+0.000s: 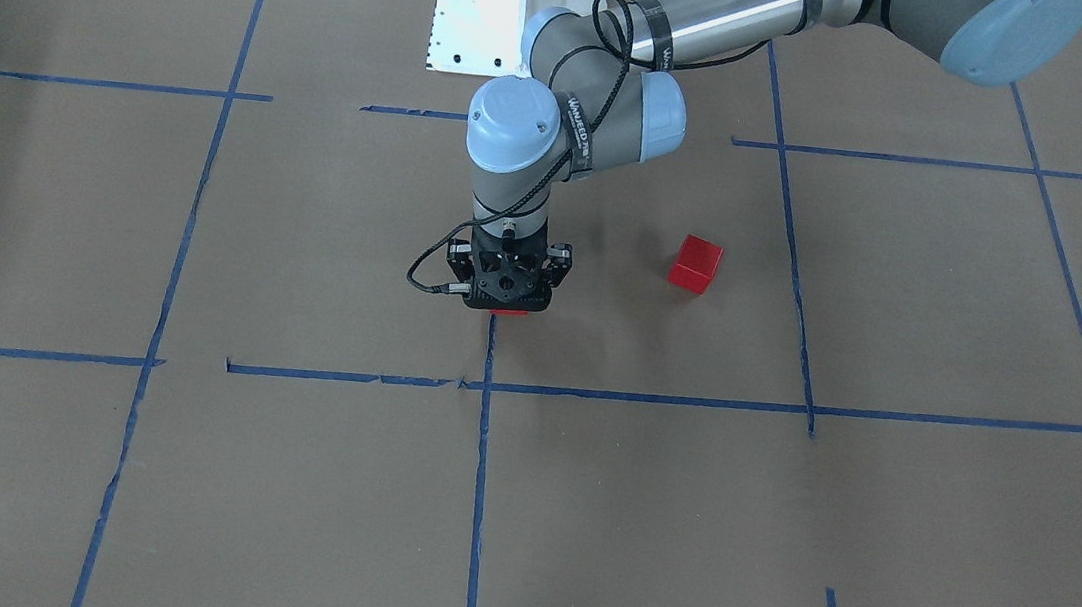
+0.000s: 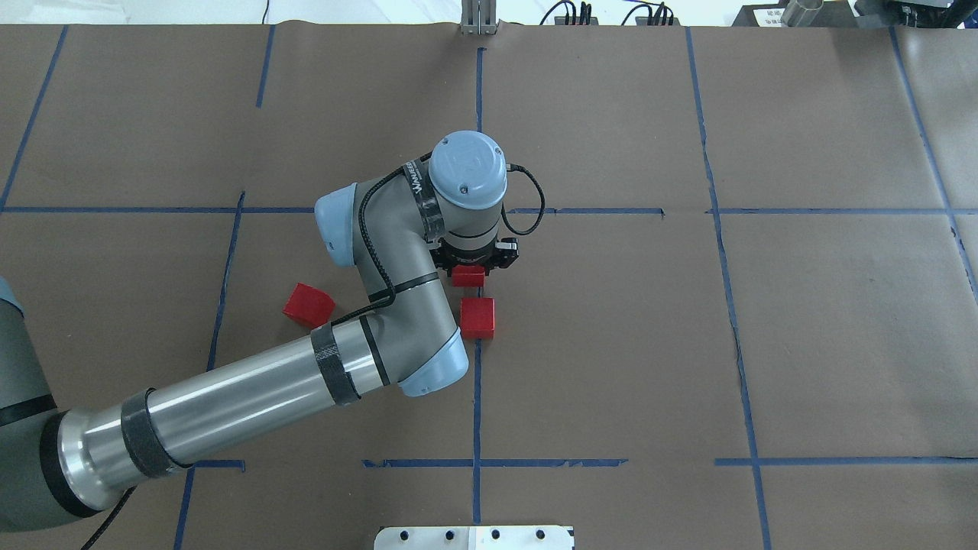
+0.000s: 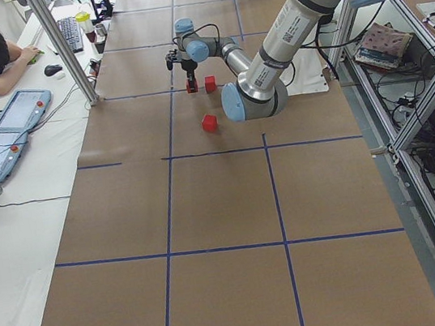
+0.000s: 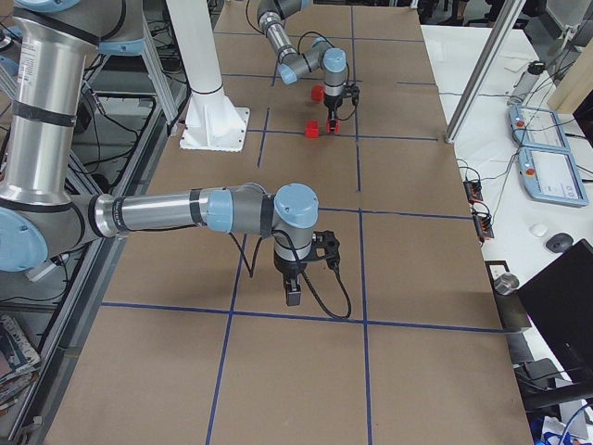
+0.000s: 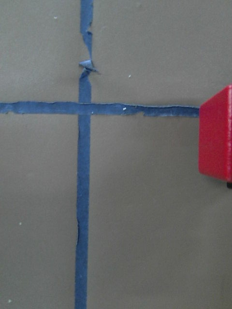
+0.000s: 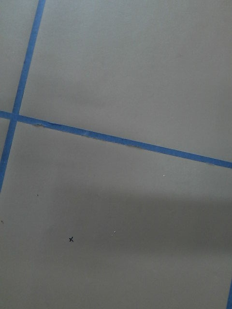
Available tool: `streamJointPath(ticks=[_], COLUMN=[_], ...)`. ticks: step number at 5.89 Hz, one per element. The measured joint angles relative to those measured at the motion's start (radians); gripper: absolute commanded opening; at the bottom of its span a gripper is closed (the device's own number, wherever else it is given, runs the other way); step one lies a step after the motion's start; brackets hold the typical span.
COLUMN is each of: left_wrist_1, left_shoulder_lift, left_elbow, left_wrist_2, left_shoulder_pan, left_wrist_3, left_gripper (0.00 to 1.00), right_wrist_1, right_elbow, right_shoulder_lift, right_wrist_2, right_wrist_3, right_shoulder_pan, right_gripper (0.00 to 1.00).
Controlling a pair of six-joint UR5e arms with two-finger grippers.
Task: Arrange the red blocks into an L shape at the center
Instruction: 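Carry the cube with the left gripper beside the placed cube, then lower the cube against the placed cube, farther from the robot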
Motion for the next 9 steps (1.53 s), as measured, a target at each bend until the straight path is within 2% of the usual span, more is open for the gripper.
streamJointPath(ticks=[9], left_wrist_1=[-0.003], left_shoulder_lift=[0.000], left_elbow=[-0.001], left_wrist_2=[-0.002], left_shoulder_pan=[0.021], left_wrist_3=[-0.021], left_gripper=[0.28], right_wrist_1=[0.000], right_elbow=[0.000], right_shoulder_lift=[0.000], right_wrist_2=[-0.001], right_wrist_3=[0.001], right_shoulder_pan=[0.000], right_gripper=[1.00])
